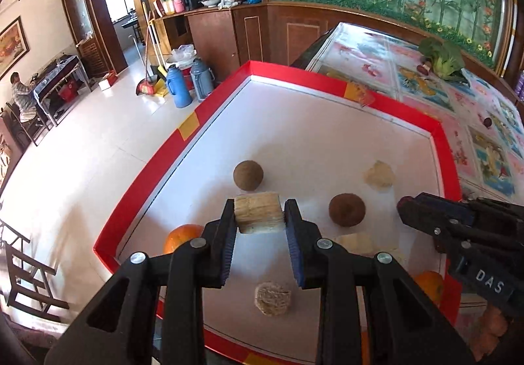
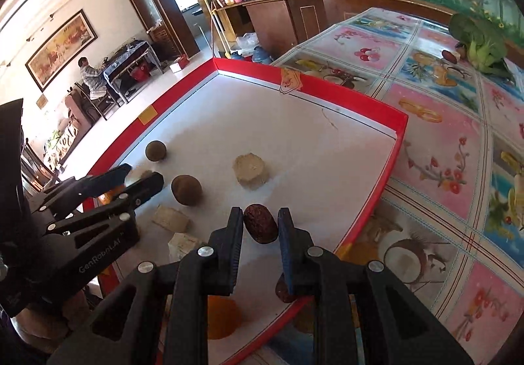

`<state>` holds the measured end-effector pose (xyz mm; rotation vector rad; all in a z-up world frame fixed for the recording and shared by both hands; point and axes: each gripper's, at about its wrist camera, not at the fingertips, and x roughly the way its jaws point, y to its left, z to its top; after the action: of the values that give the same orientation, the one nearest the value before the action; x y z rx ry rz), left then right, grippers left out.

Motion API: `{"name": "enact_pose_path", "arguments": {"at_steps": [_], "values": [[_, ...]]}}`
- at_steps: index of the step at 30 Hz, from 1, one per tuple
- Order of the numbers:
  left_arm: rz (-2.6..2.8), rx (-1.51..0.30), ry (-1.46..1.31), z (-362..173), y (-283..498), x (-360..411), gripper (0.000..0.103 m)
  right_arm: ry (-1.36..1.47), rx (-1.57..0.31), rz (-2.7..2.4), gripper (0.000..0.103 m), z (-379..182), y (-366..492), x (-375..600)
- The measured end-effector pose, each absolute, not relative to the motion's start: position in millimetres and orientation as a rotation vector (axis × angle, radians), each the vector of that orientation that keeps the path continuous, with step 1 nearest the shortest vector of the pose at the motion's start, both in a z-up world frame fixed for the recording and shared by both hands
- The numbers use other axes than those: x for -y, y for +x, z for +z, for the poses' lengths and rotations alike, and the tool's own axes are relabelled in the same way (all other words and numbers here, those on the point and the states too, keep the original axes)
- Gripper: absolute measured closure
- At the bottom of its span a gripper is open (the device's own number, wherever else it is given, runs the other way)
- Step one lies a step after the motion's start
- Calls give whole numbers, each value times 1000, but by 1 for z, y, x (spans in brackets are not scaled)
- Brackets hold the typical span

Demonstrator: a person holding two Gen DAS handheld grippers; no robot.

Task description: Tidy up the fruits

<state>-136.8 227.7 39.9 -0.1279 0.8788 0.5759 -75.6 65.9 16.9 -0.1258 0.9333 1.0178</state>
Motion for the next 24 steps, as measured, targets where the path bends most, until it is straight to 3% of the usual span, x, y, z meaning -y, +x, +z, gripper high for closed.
{"name": "enact_pose_path", "arguments": {"at_steps": [3, 5, 7, 11, 16, 20, 24], "values": [[593, -894, -121, 36, -136, -228, 68, -98, -910, 1029, 82, 23, -73, -61], [601, -887, -108, 37, -136, -226, 56, -66, -880, 1033, 80, 30, -72, -55], [614, -874, -94, 41, -137, -223, 29, -31, -854, 1028, 79, 36, -70, -48], [642, -842, -61, 50, -140, -218, 22, 42, -806, 1010, 68, 48, -62, -32], [638, -790, -113, 68, -146, -215, 9, 73, -673, 916, 66, 60, -62, -12], [613, -739, -125, 86, -149, -202, 5, 89, -575, 860, 56, 65, -65, 2], [593, -675, -113, 105, -159, -185, 0, 78, -496, 773, 55, 65, -75, 19]]}}
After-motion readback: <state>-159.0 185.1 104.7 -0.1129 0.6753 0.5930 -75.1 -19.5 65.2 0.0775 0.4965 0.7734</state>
